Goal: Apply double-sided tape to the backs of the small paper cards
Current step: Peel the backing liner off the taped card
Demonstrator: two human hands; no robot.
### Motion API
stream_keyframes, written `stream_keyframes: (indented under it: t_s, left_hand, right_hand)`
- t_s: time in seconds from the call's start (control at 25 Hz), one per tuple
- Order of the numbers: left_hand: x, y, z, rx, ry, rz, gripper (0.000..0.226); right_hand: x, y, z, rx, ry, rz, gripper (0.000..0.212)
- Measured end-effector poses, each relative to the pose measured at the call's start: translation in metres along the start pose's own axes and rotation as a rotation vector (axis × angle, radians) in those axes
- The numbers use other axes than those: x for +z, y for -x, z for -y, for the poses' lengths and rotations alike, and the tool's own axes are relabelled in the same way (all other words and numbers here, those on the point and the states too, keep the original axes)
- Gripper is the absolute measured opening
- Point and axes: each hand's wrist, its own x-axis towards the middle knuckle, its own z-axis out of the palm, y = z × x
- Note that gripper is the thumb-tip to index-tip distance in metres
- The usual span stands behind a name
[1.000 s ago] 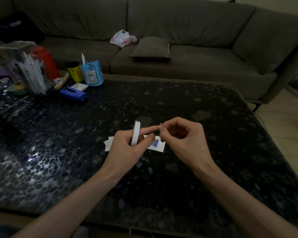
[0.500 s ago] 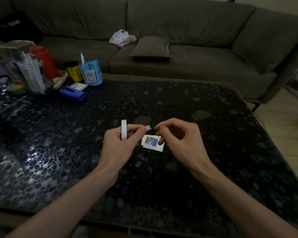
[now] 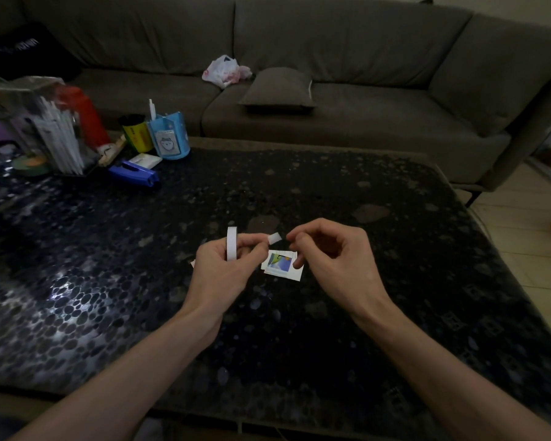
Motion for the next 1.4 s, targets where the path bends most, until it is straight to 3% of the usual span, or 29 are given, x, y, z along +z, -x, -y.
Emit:
stream_keyframes:
  t_s: [0.84, 1.4]
  left_hand:
    - [0.000, -0.002, 0.000, -0.008, -0.038, -0.007, 0.007]
    - [0.001, 0.000, -0.001, -0.006, -0.014, -0.016, 0.010]
  right_hand:
    - [-0.003, 0.001, -0.008, -0.001, 0.050, -0.062, 0.008]
    - [0.000, 0.001, -0.010, -0.019, 0.114, -0.015, 0.005]
